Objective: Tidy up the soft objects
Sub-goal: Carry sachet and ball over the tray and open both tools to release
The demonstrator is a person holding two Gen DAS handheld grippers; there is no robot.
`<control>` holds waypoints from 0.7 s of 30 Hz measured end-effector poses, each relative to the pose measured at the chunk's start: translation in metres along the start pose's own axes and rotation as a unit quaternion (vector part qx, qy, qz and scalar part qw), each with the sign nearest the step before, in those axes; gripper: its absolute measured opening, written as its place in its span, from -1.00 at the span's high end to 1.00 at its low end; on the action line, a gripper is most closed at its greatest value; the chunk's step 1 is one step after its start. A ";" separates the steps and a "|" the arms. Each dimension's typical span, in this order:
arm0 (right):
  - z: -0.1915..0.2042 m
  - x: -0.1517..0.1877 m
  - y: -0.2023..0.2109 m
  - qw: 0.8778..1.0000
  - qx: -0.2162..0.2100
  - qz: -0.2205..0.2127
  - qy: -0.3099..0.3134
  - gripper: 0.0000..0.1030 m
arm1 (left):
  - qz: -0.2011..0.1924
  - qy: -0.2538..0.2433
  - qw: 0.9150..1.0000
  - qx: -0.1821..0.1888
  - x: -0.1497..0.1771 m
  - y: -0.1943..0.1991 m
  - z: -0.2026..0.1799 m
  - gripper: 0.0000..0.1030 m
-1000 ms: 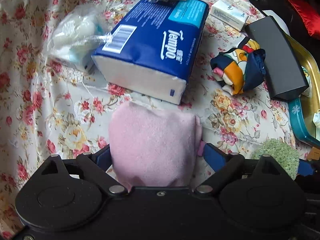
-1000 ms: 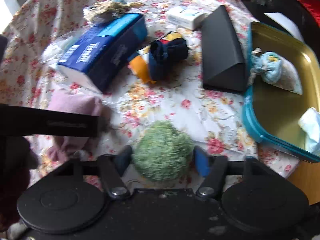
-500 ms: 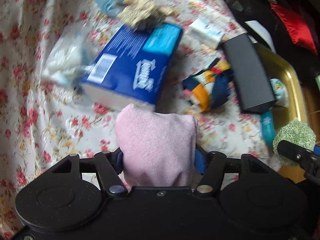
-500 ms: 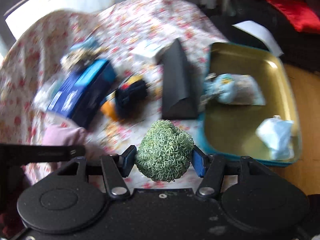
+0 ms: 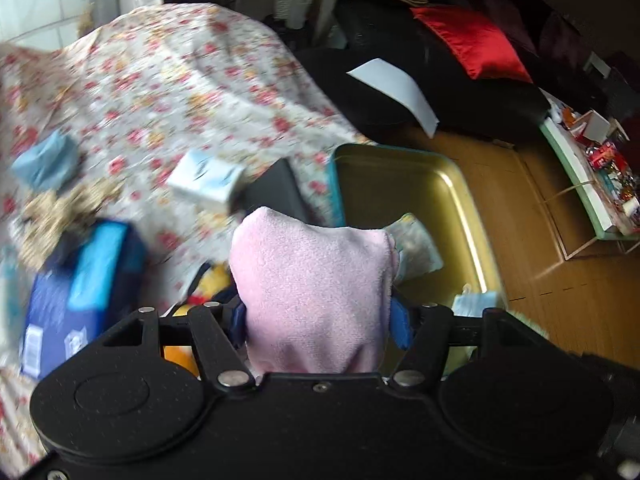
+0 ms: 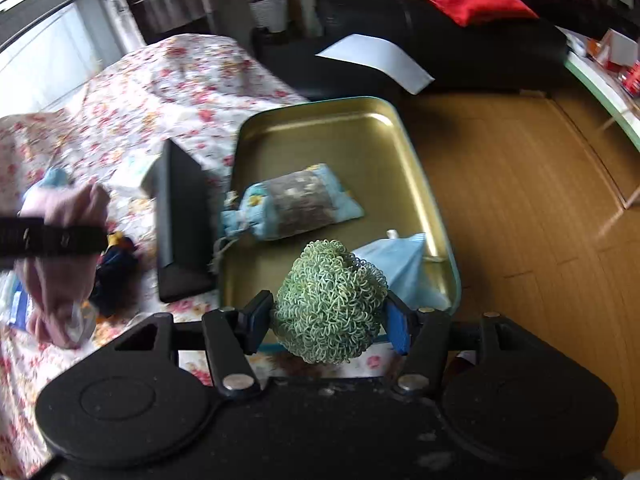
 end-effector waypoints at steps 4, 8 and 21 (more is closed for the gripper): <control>-0.009 -0.008 -0.007 1.000 0.000 0.002 -0.018 -0.12 | 0.005 -0.018 1.000 0.002 -0.029 -0.027 -0.017 -0.17; -0.013 -0.016 -0.016 1.000 -0.006 0.004 -0.029 -0.12 | 0.015 -0.022 1.000 0.006 -0.053 -0.055 -0.028 -0.17; -0.010 -0.032 -0.033 0.999 -0.012 0.009 -0.036 -0.12 | 0.005 -0.008 1.000 -0.008 -0.094 -0.091 -0.030 -0.42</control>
Point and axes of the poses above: each gripper's, at about its wrist camera, not at the fingertips, and y roughly against the way its jaws point, z to its left, x to its underside, the point moved 3 cm from there along -y, roughly the way its jaws point, and after that the axes turned 11 degrees about -y, right-handed, at the moved point
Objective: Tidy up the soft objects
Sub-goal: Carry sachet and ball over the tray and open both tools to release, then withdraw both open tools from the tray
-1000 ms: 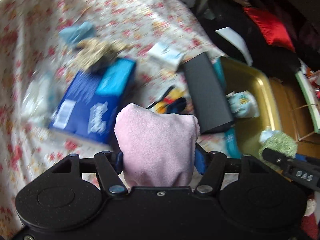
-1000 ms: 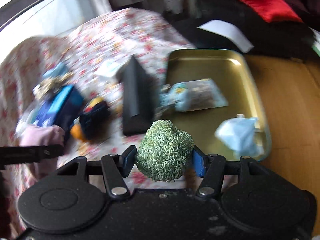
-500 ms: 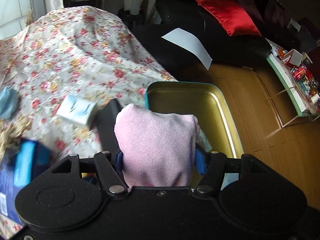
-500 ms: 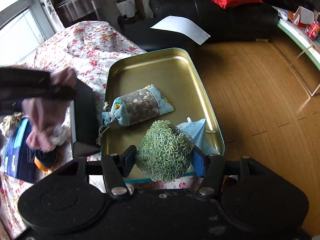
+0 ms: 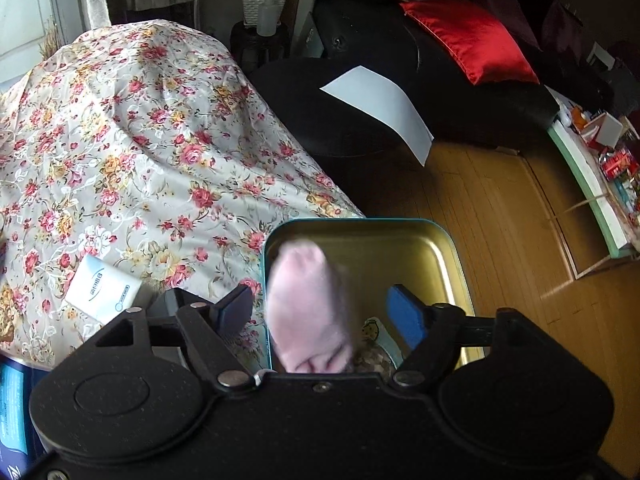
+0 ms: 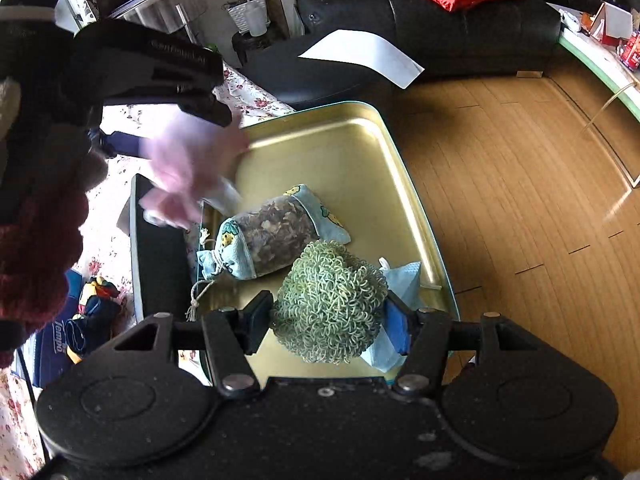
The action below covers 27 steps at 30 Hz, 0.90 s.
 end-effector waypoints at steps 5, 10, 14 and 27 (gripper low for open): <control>0.007 -0.002 -0.002 1.000 -0.005 -0.002 0.011 -0.20 | 0.001 0.007 1.000 -0.009 0.013 0.009 0.013 -0.42; 0.015 0.000 0.001 1.000 0.002 -0.012 0.026 -0.36 | 0.004 0.018 0.999 -0.027 0.035 0.025 0.033 -0.43; 0.017 0.005 0.003 0.999 0.009 -0.011 0.037 -0.37 | 0.009 0.013 0.999 -0.050 0.055 0.040 0.047 -0.44; 0.026 0.036 0.018 0.998 0.013 0.006 0.054 -0.39 | 0.040 0.015 0.996 -0.072 0.150 0.078 0.077 -0.55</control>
Point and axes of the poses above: each gripper's, at about its wrist camera, not at the fingertips, and y roughly against the way its jaws point, z to its left, x to its underside, the point moved 3 cm from there along -y, roughly the way its jaws point, and after that the axes turned 11 degrees about -y, right-handed, at the moved point
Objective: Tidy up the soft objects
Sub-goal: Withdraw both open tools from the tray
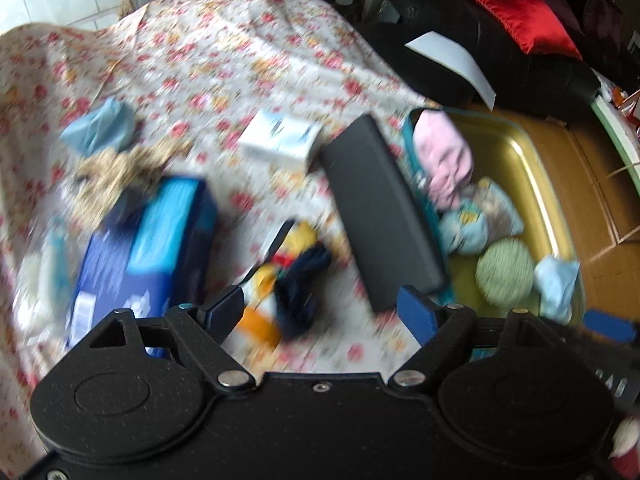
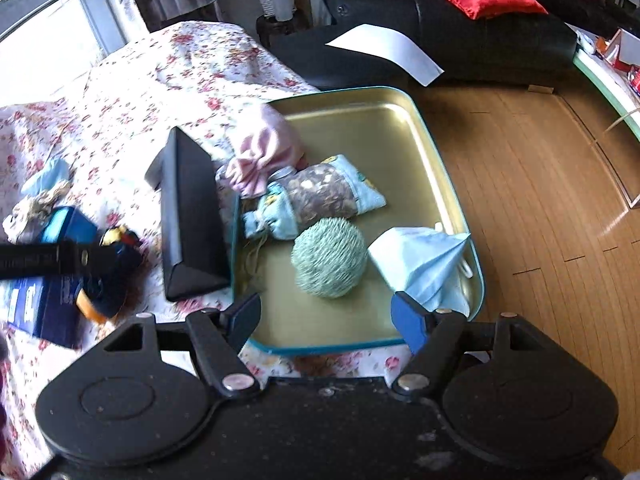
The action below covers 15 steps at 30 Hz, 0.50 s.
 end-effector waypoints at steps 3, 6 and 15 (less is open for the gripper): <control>0.007 0.007 0.005 1.000 -0.002 0.002 0.011 -0.42 | 0.006 0.014 1.000 -0.008 0.018 0.006 0.015 -0.55; 0.015 0.014 0.010 1.000 -0.006 0.004 0.020 -0.43 | 0.004 0.043 0.999 -0.021 0.029 0.016 0.037 -0.55; 0.048 0.031 0.010 0.998 -0.030 0.015 0.057 -0.44 | 0.002 0.128 0.989 -0.076 0.053 0.032 0.104 -0.56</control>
Point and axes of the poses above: each gripper's, at about its wrist camera, not at the fingertips, and y roughly against the way its jaws point, z to its left, x to its underside, the point moved 3 cm from there along -y, roughly the way its jaws point, and after that the axes turned 11 degrees about -y, right-handed, at the moved point
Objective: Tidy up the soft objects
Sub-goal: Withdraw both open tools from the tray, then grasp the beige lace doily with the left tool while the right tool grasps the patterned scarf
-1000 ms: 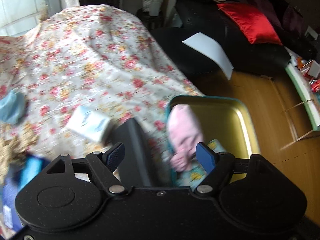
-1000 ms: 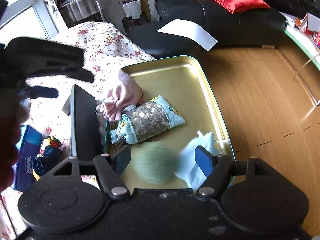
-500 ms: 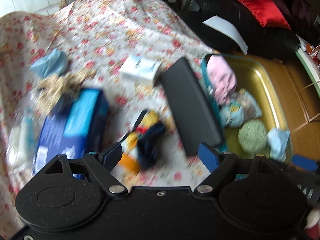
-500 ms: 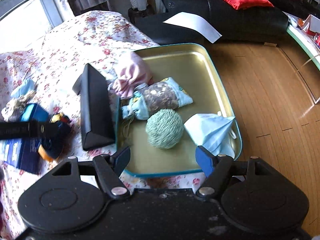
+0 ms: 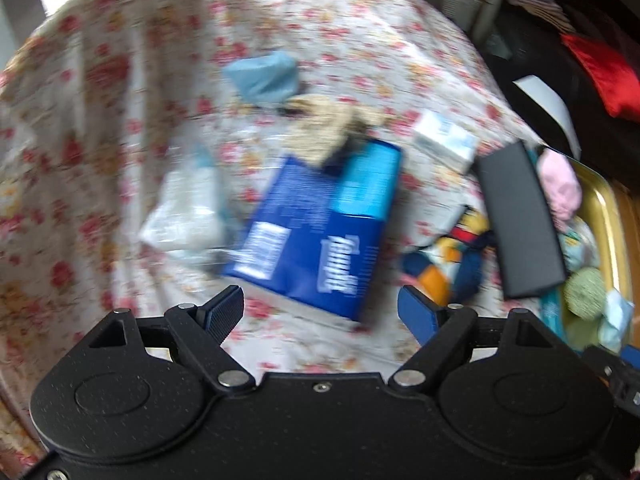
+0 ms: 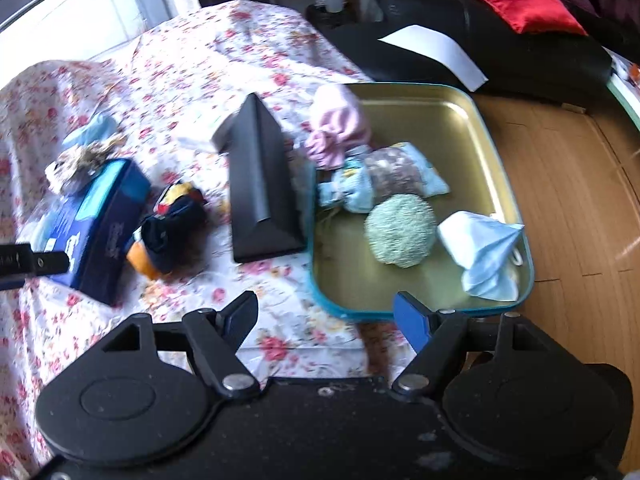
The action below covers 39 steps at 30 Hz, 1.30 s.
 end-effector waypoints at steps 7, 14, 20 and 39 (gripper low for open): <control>0.023 0.005 -0.005 0.999 -0.018 0.011 0.027 -0.45 | 0.009 0.037 0.999 -0.036 0.003 -0.005 0.040 -0.56; 0.052 -0.003 -0.011 0.997 -0.066 0.017 0.029 -0.45 | 0.026 0.064 0.997 -0.030 0.014 -0.013 0.054 -0.56; 0.087 -0.013 -0.029 0.992 -0.094 0.012 0.078 -0.46 | 0.034 0.066 0.997 -0.017 0.020 -0.016 0.054 -0.56; 0.146 0.002 -0.085 0.909 -0.088 -0.034 0.405 -0.74 | 0.038 0.075 0.996 -0.012 0.018 -0.015 0.054 -0.56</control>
Point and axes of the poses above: each gripper's, at about its wrist camera, not at the fingertips, and y roughly against the way its jaws point, z to its left, x to its underside, the point moved 3 cm from there along -y, roughly the way its jaws point, and after that the axes turned 11 degrees about -y, right-handed, at the moved point
